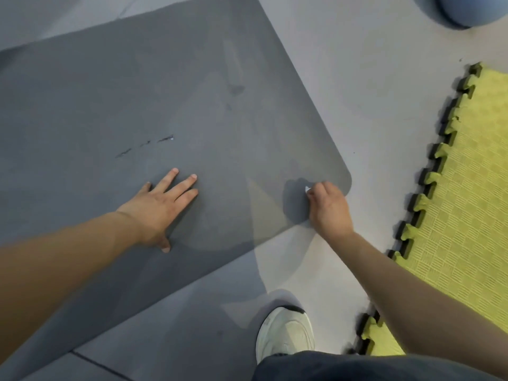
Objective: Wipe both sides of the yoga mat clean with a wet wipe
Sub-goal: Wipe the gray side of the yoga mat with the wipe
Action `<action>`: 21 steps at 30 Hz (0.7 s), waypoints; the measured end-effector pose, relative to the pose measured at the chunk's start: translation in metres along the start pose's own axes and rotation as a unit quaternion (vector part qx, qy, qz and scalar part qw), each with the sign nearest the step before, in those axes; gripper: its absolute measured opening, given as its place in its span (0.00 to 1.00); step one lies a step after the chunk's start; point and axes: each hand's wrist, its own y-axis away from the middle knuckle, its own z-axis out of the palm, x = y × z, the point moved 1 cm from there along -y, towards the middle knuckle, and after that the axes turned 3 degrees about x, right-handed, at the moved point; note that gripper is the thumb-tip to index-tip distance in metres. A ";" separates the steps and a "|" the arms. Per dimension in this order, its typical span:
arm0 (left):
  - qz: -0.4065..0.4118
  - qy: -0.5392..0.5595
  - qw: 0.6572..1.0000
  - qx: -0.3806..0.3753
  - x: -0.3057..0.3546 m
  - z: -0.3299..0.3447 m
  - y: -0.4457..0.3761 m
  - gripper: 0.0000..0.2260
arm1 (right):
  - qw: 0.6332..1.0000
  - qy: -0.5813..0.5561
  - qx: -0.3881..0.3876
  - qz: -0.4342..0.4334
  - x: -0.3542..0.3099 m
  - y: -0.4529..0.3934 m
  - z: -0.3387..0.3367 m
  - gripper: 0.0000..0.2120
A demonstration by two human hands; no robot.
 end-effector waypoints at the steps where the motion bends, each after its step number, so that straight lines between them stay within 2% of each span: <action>1: 0.001 0.000 1.000 0.004 0.000 0.000 0.000 0.63 | 1.000 -0.005 0.003 0.028 0.003 0.000 -0.003 0.05; 4: 0.004 0.007 1.000 0.006 0.002 -0.001 0.000 0.64 | 0.999 -0.040 -0.015 0.001 -0.041 0.016 0.018 0.06; 8: 0.011 -0.011 1.000 -0.005 0.006 -0.006 0.001 0.58 | 0.969 -0.131 -0.091 -0.187 -0.136 0.059 0.051 0.05; 10: 0.015 -0.020 1.000 -0.002 0.007 -0.010 0.000 0.53 | 0.941 -0.130 -0.136 -0.283 -0.146 0.069 0.051 0.03; 11: 0.018 -0.025 1.000 0.000 0.007 -0.012 -0.001 0.52 | 0.936 -0.119 -0.133 -0.304 -0.134 0.065 0.048 0.03; 13: 0.022 -0.027 0.999 0.000 0.007 -0.015 -0.002 0.49 | 0.955 -0.099 -0.097 -0.263 -0.088 0.045 0.037 0.03; 15: 0.024 -0.026 0.999 -0.002 0.007 -0.015 -0.003 0.48 | 0.985 -0.069 -0.027 -0.156 -0.023 0.020 0.018 0.02; 17: 0.027 -0.020 0.999 -0.001 0.007 -0.014 -0.002 0.47 | 0.999 -0.017 0.026 -0.026 0.034 0.003 -0.005 0.04; 19: 0.031 -0.012 0.999 0.001 0.007 -0.013 -0.003 0.47 | 0.997 0.000 0.037 0.073 0.057 -0.004 -0.016 0.04; 21: 0.035 -0.011 0.999 0.008 0.006 -0.012 -0.004 0.46 | 0.991 -0.010 0.049 0.125 0.045 -0.004 -0.010 0.04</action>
